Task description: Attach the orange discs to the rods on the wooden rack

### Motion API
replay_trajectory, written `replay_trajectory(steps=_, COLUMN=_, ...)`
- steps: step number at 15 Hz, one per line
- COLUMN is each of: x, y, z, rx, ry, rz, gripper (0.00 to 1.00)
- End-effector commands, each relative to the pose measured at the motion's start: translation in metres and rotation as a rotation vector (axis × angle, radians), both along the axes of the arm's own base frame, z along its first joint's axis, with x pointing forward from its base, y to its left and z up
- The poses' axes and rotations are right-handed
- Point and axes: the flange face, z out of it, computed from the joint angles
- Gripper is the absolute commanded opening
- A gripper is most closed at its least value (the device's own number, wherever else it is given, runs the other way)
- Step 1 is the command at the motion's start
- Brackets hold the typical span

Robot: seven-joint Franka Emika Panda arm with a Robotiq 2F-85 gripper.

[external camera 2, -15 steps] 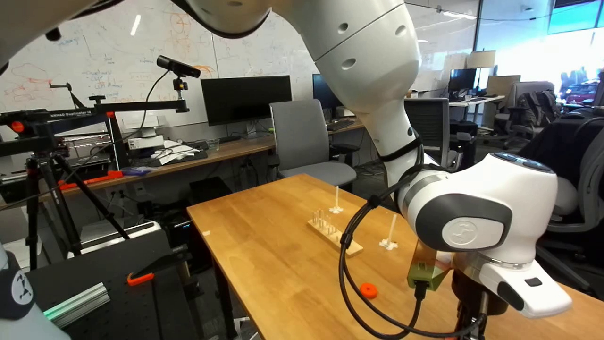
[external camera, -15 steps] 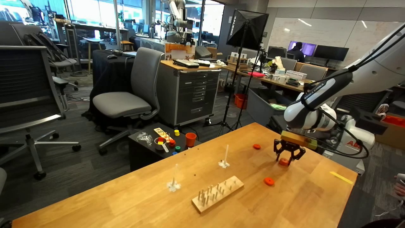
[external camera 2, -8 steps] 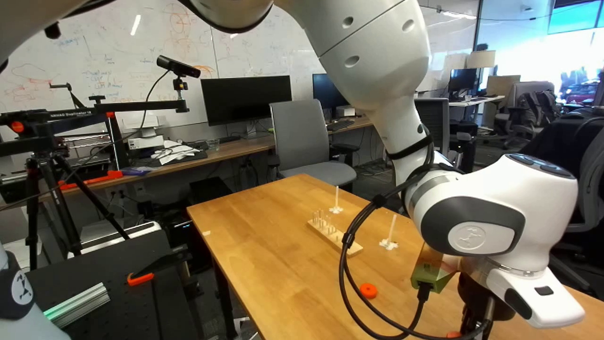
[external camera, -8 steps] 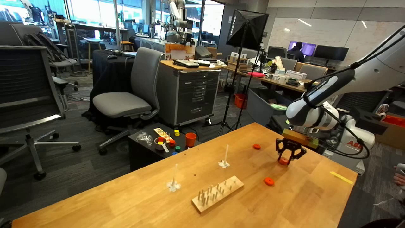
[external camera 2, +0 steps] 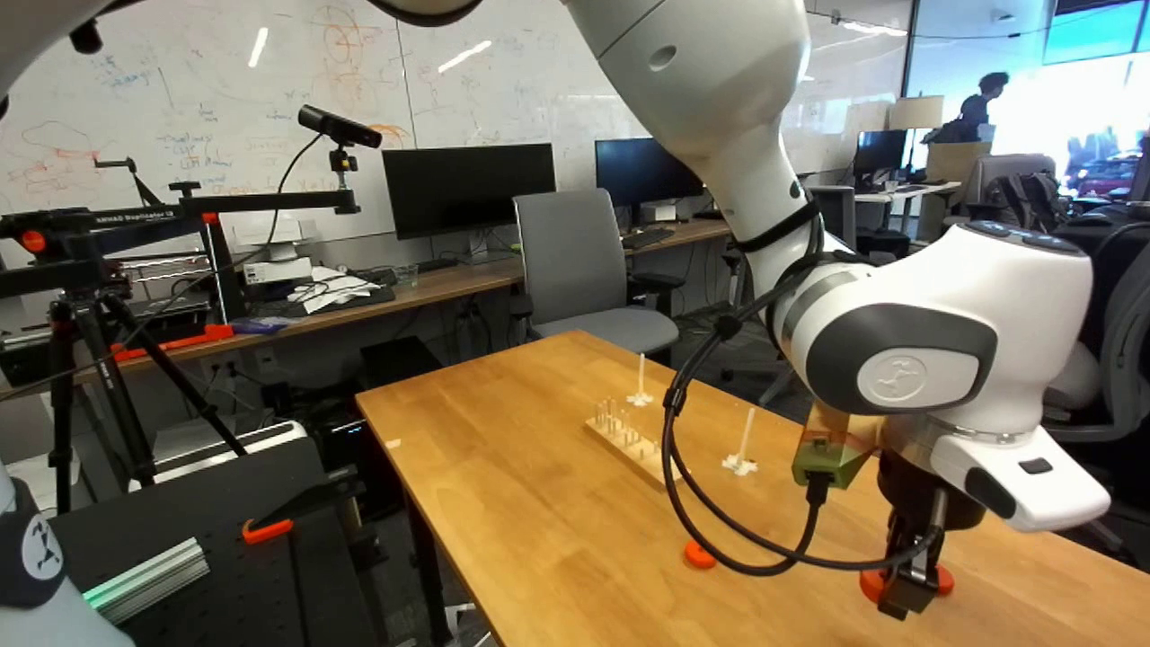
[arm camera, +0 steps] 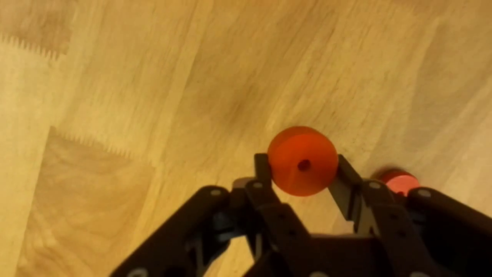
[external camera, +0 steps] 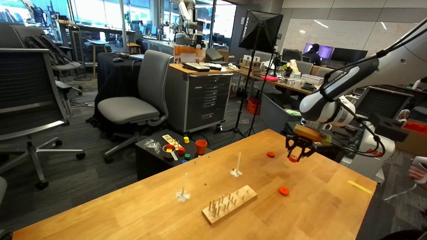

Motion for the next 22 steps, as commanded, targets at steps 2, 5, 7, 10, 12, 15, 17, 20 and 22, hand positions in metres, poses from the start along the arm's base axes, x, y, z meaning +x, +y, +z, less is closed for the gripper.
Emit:
replay_trajectory(steps=2, x=0.021, y=0.038, z=0.035, rx=0.011, ry=-0.026, rz=0.082, gripper=0.17)
replay_trajectory(steps=5, x=0.031, y=0.069, z=0.042, rx=0.004, ry=-0.027, rz=0.139, gripper=0.17)
replay_trajectory(steps=7, x=0.036, y=0.092, z=0.044, rx=-0.002, ry=-0.025, rz=0.184, gripper=0.17)
replay_trajectory(steps=10, x=0.043, y=0.130, z=0.040, rx=-0.013, ry=-0.013, rz=0.253, gripper=0.17)
replay_trajectory(steps=12, x=0.046, y=0.152, z=0.037, rx=-0.013, ry=-0.003, rz=0.294, gripper=0.17)
replay_trajectory(steps=15, x=0.047, y=0.186, z=0.035, rx=-0.002, ry=0.018, rz=0.351, gripper=0.19)
replay_trajectory(steps=17, x=0.046, y=0.205, z=0.031, rx=0.007, ry=0.032, rz=0.383, gripper=0.19)
replay_trajectory(steps=20, x=0.042, y=0.233, z=0.022, rx=0.023, ry=0.060, rz=0.428, gripper=0.18)
replay_trajectory(steps=22, x=0.038, y=0.250, z=0.015, rx=0.028, ry=0.079, rz=0.459, gripper=0.18)
